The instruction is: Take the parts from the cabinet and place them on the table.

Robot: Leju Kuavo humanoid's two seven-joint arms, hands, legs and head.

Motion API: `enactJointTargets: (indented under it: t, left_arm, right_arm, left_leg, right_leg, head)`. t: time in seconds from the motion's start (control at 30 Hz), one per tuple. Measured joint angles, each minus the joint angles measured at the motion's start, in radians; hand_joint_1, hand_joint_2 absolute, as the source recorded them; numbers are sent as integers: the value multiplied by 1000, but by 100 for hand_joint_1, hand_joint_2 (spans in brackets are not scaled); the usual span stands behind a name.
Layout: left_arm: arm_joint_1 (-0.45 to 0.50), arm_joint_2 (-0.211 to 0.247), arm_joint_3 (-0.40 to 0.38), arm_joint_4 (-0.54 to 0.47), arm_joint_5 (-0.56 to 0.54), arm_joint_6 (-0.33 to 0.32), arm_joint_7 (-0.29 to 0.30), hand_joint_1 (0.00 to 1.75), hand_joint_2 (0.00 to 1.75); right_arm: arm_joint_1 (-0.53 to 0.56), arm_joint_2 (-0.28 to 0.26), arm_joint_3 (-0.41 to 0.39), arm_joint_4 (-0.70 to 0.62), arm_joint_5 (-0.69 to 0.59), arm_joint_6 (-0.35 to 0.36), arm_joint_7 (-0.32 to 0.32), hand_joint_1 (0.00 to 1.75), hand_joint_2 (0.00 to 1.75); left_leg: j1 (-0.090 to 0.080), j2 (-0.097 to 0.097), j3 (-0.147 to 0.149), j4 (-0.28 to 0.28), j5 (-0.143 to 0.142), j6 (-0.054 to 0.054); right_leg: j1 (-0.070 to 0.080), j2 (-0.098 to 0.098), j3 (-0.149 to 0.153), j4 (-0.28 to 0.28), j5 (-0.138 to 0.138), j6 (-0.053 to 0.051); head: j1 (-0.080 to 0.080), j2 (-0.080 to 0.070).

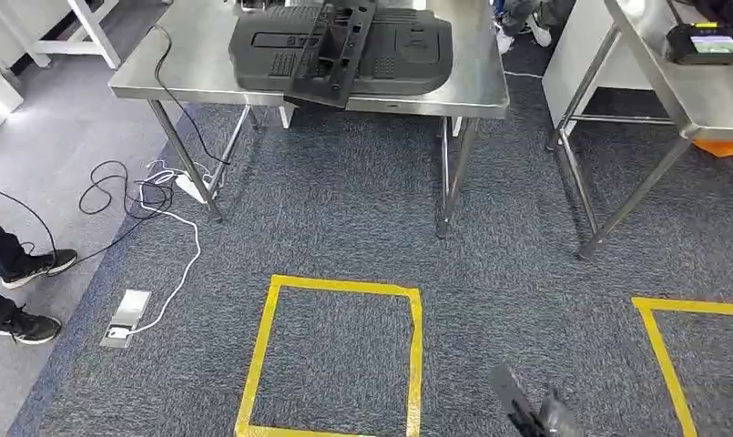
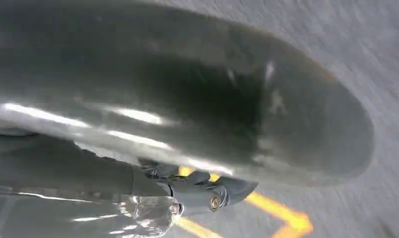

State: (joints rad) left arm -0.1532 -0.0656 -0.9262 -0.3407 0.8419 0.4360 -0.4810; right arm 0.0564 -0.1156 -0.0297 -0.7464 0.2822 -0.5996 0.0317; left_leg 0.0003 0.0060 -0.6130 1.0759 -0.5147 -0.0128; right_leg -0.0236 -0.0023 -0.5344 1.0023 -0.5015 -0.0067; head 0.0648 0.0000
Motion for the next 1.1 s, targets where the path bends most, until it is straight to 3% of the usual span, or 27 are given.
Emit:
enactJointTargets:
  t: [0.07, 0.1, 0.13, 0.17, 0.2, 0.27, 0.3, 0.4, 0.43, 0.47, 0.5, 0.57, 0.6, 0.63, 0.67, 0.7, 0.77, 0.8, 0.9, 0.97, 1.03, 1.1]
  left_arm:
    - [-1, 0, -6, 0, -8, -10, 14, 0, 0]
    - [-2, 0, -10, 0, -14, -16, 21, 0, 0]
    - [-2, 0, -15, 0, -17, -18, 26, 0, 0]
    - [-3, 0, -19, 0, -19, -19, 31, 0, 0]
    - [-4, 0, -22, 0, -24, -21, 34, 0, 0]
    - [-14, 0, -24, 0, -29, -22, 43, 0, 0]
    - [-21, 0, -27, 0, -33, -24, 47, 0, 0]
    - [-25, 0, -39, 0, -37, -25, 53, 0, 0]
    - [-26, 0, -41, 0, -37, -25, 55, 0, 0]
    - [-28, -1, -43, 0, -38, -25, 55, 0, 0]
    - [-32, 0, -47, -1, -39, -25, 57, 0, 0]
    - [-32, 0, -48, -1, -42, -25, 62, 0, 0]
    - [-31, 0, -49, -1, -43, -24, 64, 0, 0]
    - [-31, 0, -50, -1, -44, -24, 66, 0, 0]
    - [-31, 0, -50, -1, -44, -24, 67, 0, 0]
    - [-31, 0, -53, -1, -45, -24, 68, 0, 0]
    - [-31, 0, -56, -1, -45, -24, 68, 0, 0]
    - [-32, 0, -56, -1, -45, -24, 68, 0, 0]
    - [-33, 0, -59, -1, -47, -23, 68, 0, 0]
    - [-33, 0, -63, -1, -48, -23, 68, 0, 0]
    - [-33, 0, -64, -1, -48, -23, 68, 0, 0]
    - [-32, 0, -65, -1, -48, -21, 72, 0, 0]
  right_arm:
    - [-15, 17, 18, 66, -49, 63, 0, 0, 0]
    - [-23, 25, 27, 98, -77, 101, 1, 0, 0]
    - [-29, 31, 34, 130, -101, 132, 5, 0, 0]
    - [-32, 37, 40, 158, -120, 149, 7, 0, 0]
    - [-36, 44, 44, 175, -132, 164, 11, 0, 0]
    - [-53, 56, 60, 225, -154, 196, 23, 0, 0]
    - [-58, 60, 66, 243, -160, 209, 31, 0, 0]
    - [-72, 70, 85, 291, -169, 217, 47, 0, 0]
    - [-74, 73, 90, 303, -169, 217, 50, 0, 0]
    - [-76, 75, 95, 314, -169, 216, 52, 0, 0]
    - [-78, 78, 101, 325, -169, 214, 56, 0, 175]
    - [-82, 79, 113, 341, -170, 210, 64, 0, 175]
    - [-82, 80, 116, 348, -169, 206, 67, 0, 175]
    - [-82, 82, 123, 354, -169, 205, 69, 0, 175]
    - [-82, 82, 129, 359, -169, 204, 73, 0, 175]
    - [-82, 83, 134, 363, -169, 204, 73, 0, 175]
    - [-86, 83, 140, 368, -169, 203, 73, 0, 175]
    - [-90, 84, 143, 371, -169, 203, 73, 0, 175]
    - [-91, 85, 153, 380, -170, 199, 77, 0, 175]
    - [-92, 89, 160, 385, -171, 198, 84, 0, 175]
    - [-94, 90, 164, 386, -170, 198, 87, 0, 175]
    - [-93, 90, 171, 388, -170, 199, 92, 0, 175]
  left_leg:
    - [3, 0, -53, 150, -96, -9]
    - [4, 0, -71, 217, -126, -12]
    - [4, 0, -73, 244, -133, -14]
    - [5, 0, -50, 223, -118, -12]
    - [5, 0, -7, 164, -90, -9]
    - [5, -2, 113, -34, -21, 3]
    - [2, -4, 125, -76, -36, 6]
    - [-7, -2, 114, -68, -20, 18]
    - [-3, -2, 111, -73, -11, 29]
    - [3, 5, 109, -82, 0, 39]
    - [2, 6, 101, -83, 8, 48]
    - [1, 7, 82, -81, 18, 55]
    - [0, 8, 73, -78, 23, 55]
    - [0, 8, 63, -74, 27, 54]
    - [0, 8, 53, -70, 31, 53]
    - [1, 8, 46, -66, 33, 51]
    - [1, 8, 38, -56, 36, 46]
    - [0, 8, 33, -53, 36, 42]
    - [-2, 7, 28, -49, 45, 22]
    - [-1, 3, 23, -44, 44, 11]
    - [2, 0, -6, 31, -22, -2]
    - [7, 0, -67, 192, -106, -13]
  right_leg:
    - [2, -1, -17, 3, 10, -7]
    - [3, -2, -26, 5, 15, -6]
    - [4, -2, -34, 8, 19, -6]
    - [4, -2, -41, 11, 23, -4]
    - [4, -2, -47, 13, 26, -2]
    - [3, 1, -54, 17, 33, 4]
    - [8, 1, -59, 21, 36, 9]
    - [7, 0, -60, 20, 47, 25]
    - [7, 1, -61, 19, 53, 33]
    - [3, 1, -64, 30, 39, 37]
    - [3, 1, -78, 60, 1, 42]
    - [3, 2, -132, 203, -98, 48]
    - [3, 2, -157, 277, -134, 50]
    - [3, 1, -167, 321, -148, 52]
    - [2, 1, -153, 315, -137, 52]
    - [1, 1, -110, 258, -106, 51]
    - [0, 2, 4, 74, -36, 47]
    - [0, 4, 29, 16, -48, 42]
    - [10, 5, 21, 14, -34, 25]
    - [1, 0, 18, 2, -18, 7]
    - [2, -3, 9, 3, -10, -5]
    - [4, -7, -1, 4, -5, -10]
  head:
    - [-11, 0]
    - [-13, 0]
    - [-13, 0]
    - [-13, 0]
    - [-13, 0]
    - [-15, 0]
    - [-16, 0]
    - [-14, 0]
    - [-14, 0]
    - [-16, 0]
    - [-9, 0]
    - [2, 0]
    - [3, 0]
    - [3, 0]
    - [5, 0]
    - [8, 0]
    - [15, 0]
    - [20, 0]
    - [14, 0]
    - [15, 0]
    - [-1, 0]
    - [-7, 0]
